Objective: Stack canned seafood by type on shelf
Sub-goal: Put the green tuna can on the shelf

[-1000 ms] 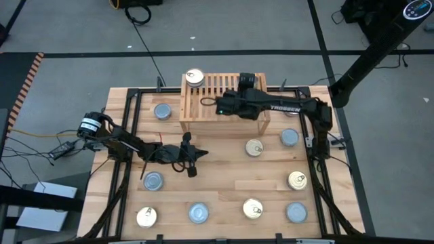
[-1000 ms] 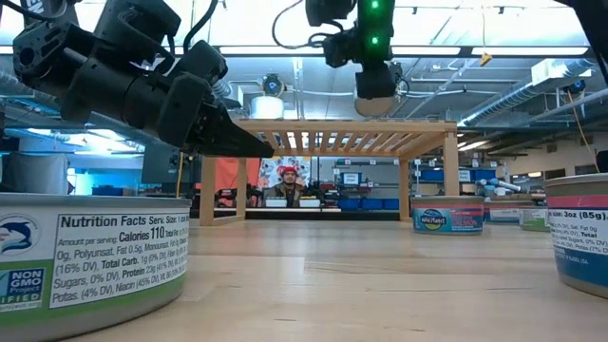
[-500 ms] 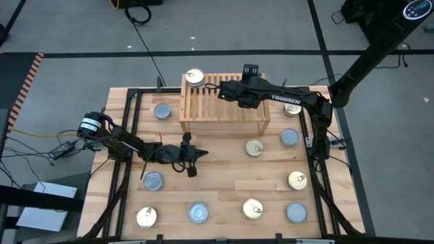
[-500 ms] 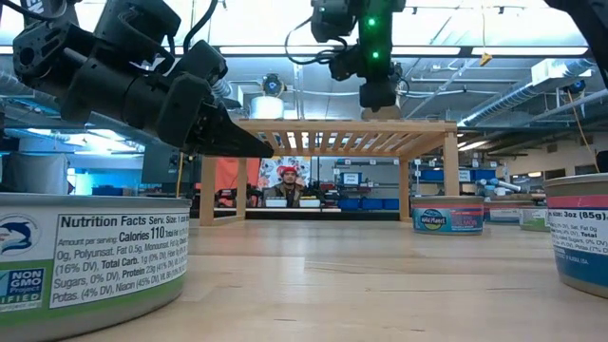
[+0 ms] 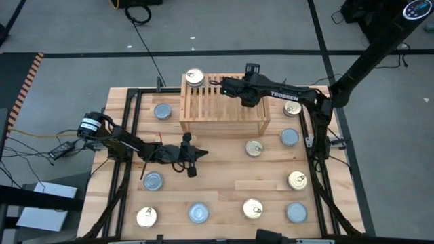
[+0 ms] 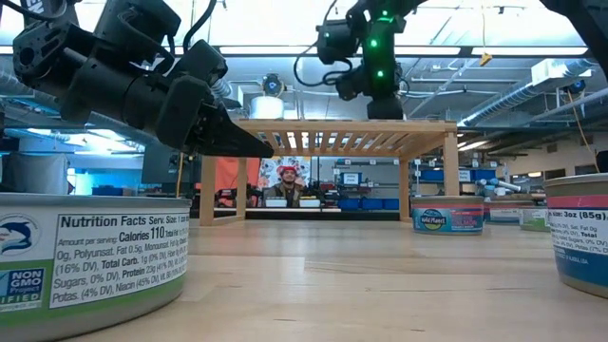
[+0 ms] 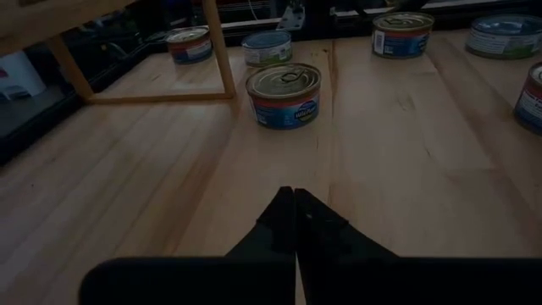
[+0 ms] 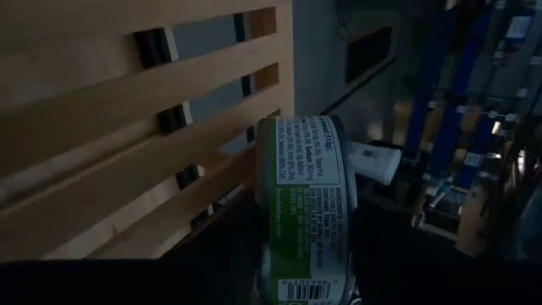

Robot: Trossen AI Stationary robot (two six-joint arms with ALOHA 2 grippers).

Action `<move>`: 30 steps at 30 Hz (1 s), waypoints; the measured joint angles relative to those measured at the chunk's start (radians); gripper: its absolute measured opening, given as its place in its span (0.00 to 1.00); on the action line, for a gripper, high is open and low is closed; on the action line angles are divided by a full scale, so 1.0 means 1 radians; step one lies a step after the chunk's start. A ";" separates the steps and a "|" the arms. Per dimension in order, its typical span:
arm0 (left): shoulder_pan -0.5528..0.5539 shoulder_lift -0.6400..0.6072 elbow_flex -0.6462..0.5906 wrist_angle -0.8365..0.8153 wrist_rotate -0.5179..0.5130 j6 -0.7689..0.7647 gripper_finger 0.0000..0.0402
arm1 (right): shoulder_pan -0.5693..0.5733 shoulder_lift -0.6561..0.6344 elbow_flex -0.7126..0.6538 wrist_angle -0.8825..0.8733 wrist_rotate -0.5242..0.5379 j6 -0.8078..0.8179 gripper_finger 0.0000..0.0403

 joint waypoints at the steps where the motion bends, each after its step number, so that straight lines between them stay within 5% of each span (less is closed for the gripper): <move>1: 0.000 0.000 0.000 0.000 0.000 0.000 0.00 | -0.002 0.000 -0.007 0.006 0.002 0.000 0.38; 30: 0.000 0.000 0.000 0.001 0.000 0.000 0.00 | 0.028 0.001 -0.021 0.009 -0.087 -0.018 0.54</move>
